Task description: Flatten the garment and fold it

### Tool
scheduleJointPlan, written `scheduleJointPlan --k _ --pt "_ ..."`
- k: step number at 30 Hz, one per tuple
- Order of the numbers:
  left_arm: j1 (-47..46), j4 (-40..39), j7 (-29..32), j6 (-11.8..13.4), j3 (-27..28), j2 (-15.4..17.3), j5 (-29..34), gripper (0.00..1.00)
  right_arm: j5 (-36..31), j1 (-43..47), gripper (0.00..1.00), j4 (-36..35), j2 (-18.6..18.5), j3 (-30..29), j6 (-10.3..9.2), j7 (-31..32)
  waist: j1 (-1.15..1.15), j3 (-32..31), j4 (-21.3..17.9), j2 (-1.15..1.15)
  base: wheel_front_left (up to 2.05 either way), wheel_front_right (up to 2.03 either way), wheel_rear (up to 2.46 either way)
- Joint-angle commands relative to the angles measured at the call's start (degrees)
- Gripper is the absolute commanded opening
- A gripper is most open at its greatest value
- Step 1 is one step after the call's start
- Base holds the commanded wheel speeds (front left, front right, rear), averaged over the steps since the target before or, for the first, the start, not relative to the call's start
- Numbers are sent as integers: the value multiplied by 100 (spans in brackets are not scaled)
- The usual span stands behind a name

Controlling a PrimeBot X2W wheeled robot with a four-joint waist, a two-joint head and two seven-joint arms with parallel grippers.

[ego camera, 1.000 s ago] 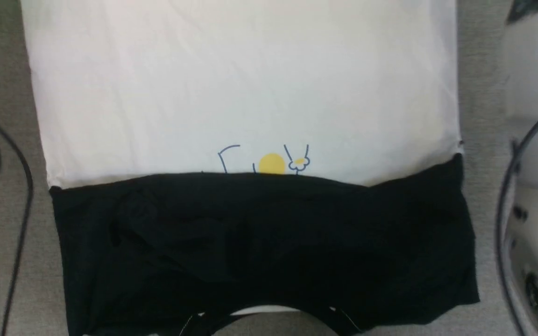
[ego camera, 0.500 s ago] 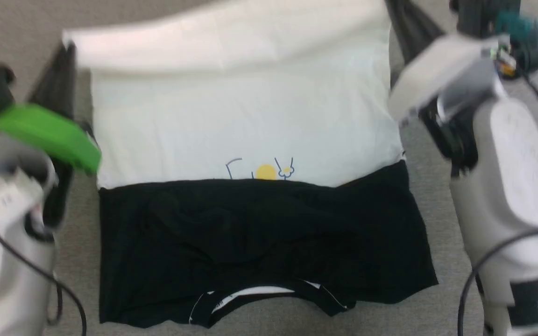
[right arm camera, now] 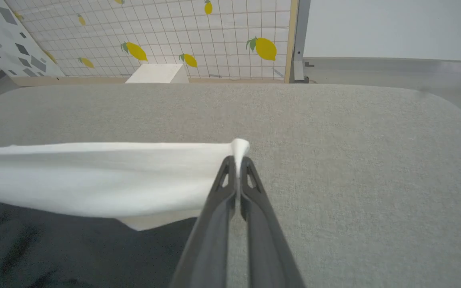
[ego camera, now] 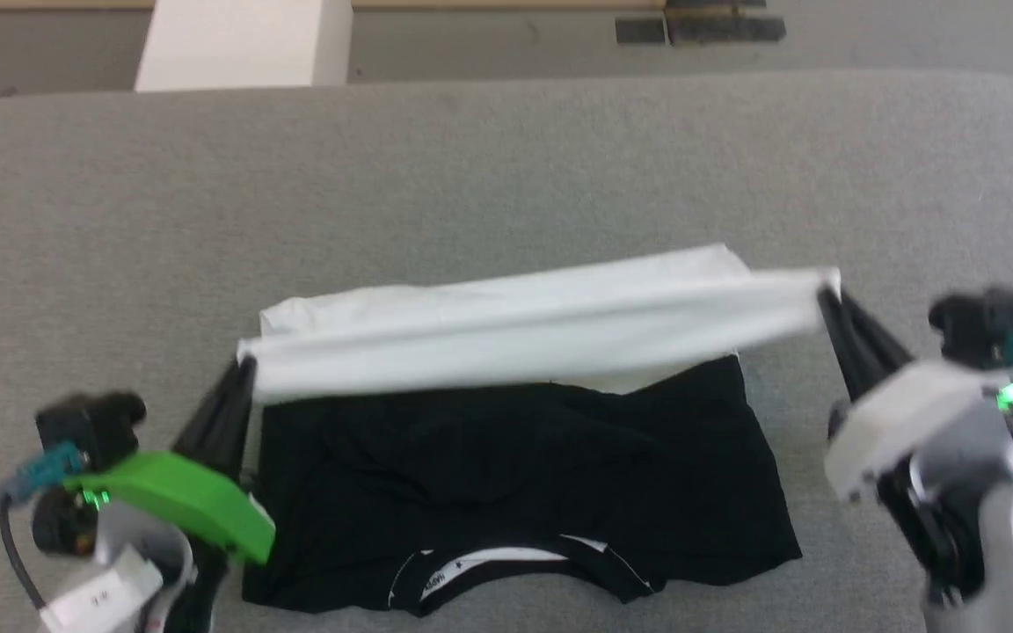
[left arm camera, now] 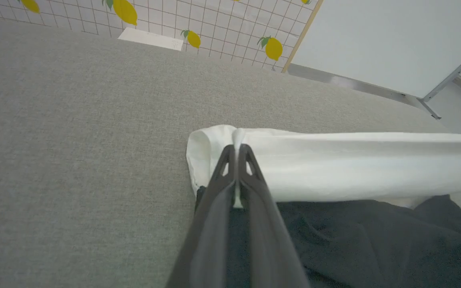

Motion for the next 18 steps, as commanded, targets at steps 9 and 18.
scheduleJointPlan --k 9,18 --pt "872 335 -103 -42 -66 -153 -297 0 58 1508 0 -658 151 -390 -8 486 1 -354 201 61 0 0 0" --pt "1030 1060 -207 -136 -237 -248 -303 0 91 2128 0 -177 156 -128 -8 642 1 -394 222 61 0 0 0"
